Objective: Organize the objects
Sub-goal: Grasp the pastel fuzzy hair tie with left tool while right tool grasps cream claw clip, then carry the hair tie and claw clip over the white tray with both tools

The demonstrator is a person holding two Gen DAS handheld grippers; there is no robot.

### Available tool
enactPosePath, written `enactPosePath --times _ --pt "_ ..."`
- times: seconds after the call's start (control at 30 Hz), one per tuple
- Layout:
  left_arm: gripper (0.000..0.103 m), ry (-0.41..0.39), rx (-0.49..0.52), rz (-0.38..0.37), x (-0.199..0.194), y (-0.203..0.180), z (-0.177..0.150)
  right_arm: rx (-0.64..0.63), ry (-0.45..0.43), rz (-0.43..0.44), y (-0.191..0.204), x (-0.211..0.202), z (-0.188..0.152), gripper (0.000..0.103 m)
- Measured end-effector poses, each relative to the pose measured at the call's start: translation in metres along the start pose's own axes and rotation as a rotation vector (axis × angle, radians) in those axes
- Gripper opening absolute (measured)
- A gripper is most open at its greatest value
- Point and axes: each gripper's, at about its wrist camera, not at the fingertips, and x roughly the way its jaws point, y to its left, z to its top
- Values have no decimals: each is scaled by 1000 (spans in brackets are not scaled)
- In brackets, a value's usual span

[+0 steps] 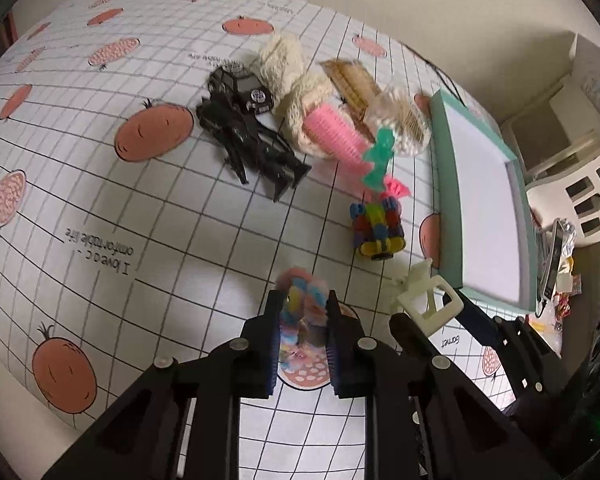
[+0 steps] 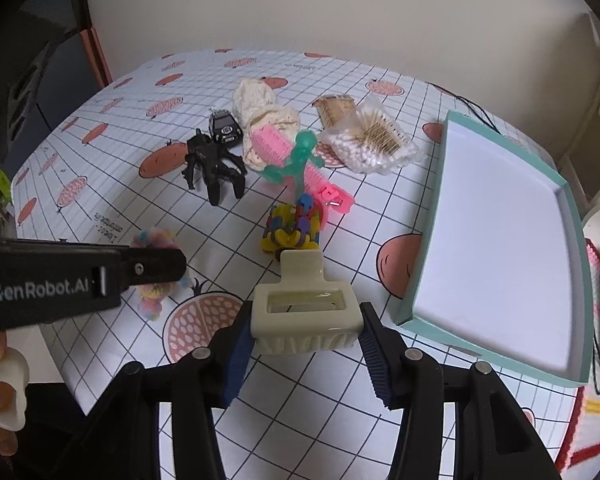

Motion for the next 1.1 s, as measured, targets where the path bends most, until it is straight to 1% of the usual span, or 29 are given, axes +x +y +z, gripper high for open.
enactPosePath --times 0.1,0.13,0.17,0.2,0.27,0.3,0.4,0.43,0.57,0.73,0.93,1.1 --pt "20 -33 -10 -24 -16 10 -3 8 -20 1 -1 -7 1 53" --pt "20 -42 -12 -31 -20 13 1 17 -32 1 -2 -11 2 53" --pt "20 -54 -13 -37 -37 25 -12 22 -39 2 -4 -13 3 53" --pt "20 -66 -14 -40 -43 27 -14 29 -48 1 -6 -16 4 53" --pt "20 -89 -19 -45 -19 0 7 47 -67 -4 -11 -22 6 53" --pt "20 -101 -19 -46 -16 -4 9 54 -75 -6 -14 -24 7 53" --pt "20 -142 0 -46 -25 -9 6 83 -98 -20 -24 -31 10 53" --pt "20 -152 6 -46 -24 -12 10 99 -109 -27 -30 -34 10 53" --pt "20 -192 22 -64 -34 -19 8 161 -141 -52 -53 -42 12 53" --pt "20 -242 53 -69 -39 -39 12 248 -170 -91 -86 -50 14 53" --pt "20 -280 122 -72 -42 -72 18 317 -187 -142 -120 -54 12 53" --pt "20 -286 159 -85 -42 -98 26 367 -219 -174 -145 -62 14 53"
